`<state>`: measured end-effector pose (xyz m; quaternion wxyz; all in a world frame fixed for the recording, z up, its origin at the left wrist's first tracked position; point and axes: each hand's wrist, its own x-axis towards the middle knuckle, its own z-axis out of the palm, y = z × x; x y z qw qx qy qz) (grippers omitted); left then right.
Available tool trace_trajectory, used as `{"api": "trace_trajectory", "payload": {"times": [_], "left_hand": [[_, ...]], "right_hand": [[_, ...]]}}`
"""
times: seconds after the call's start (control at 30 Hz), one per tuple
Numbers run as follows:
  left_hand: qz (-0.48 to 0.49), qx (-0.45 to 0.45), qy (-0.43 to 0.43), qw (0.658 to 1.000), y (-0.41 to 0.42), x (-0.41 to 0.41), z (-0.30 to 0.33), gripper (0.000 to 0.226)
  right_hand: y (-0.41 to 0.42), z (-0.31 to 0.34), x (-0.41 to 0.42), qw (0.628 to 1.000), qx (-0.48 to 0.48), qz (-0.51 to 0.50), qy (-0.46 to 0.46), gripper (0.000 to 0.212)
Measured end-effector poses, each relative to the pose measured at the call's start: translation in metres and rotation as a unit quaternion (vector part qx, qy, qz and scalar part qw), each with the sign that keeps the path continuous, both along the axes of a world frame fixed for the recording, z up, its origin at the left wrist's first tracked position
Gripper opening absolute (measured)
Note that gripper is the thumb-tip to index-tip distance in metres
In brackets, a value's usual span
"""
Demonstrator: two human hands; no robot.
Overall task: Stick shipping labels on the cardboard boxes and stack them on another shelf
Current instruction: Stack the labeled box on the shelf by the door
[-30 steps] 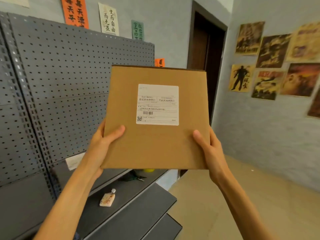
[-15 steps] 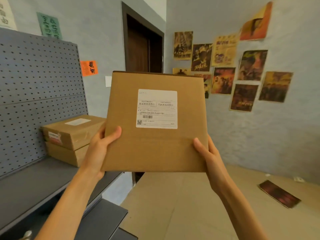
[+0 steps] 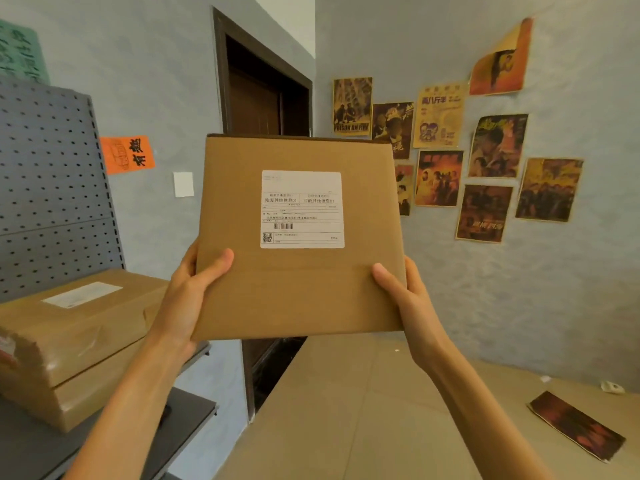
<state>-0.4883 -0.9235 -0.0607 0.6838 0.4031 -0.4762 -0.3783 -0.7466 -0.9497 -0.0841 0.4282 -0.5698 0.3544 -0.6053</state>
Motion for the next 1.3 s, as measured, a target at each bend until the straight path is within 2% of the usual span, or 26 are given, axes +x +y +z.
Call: {"api": "trace_trajectory", "payload": {"times": [0.1, 0.37, 0.6, 0.73, 0.8, 0.97, 1.07, 1.17, 1.3], "left_hand": [[0.027, -0.005, -0.013, 1.000, -0.028, 0.009, 0.006, 0.032], [0.088, 0.012, 0.005, 0.996, -0.079, 0.020, 0.005, 0.037], [0.200, -0.003, -0.004, 0.980, -0.092, 0.032, 0.007, 0.065], [0.249, -0.008, -0.020, 0.968, -0.085, 0.035, 0.007, 0.085], [0.280, -0.004, -0.019, 0.960, -0.077, 0.035, 0.002, 0.097], [0.355, -0.018, 0.016, 0.935, -0.053, 0.043, -0.015, 0.092], [0.378, -0.002, -0.026, 0.925, -0.044, 0.052, -0.021, 0.113], [0.419, 0.018, -0.047, 0.906, -0.040, 0.069, -0.025, 0.109], [0.455, 0.043, -0.067, 0.887, -0.037, 0.099, -0.022, 0.111]], "right_hand": [[-0.036, 0.005, 0.010, 1.000, -0.018, 0.006, -0.002, 0.064], [-0.126, 0.006, 0.032, 0.998, -0.029, 0.058, -0.013, 0.063], [-0.204, 0.014, 0.073, 0.985, -0.034, 0.167, -0.008, 0.066], [-0.236, 0.023, 0.097, 0.969, -0.021, 0.247, -0.011, 0.056], [-0.246, 0.026, 0.112, 0.960, -0.017, 0.279, -0.012, 0.050], [-0.253, 0.023, 0.159, 0.932, -0.007, 0.362, -0.004, 0.040], [-0.255, 0.019, 0.190, 0.922, 0.003, 0.388, -0.005, 0.037], [-0.255, 0.013, 0.220, 0.910, 0.018, 0.413, -0.002, 0.034], [-0.257, 0.013, 0.255, 0.896, 0.015, 0.444, 0.011, 0.043]]}}
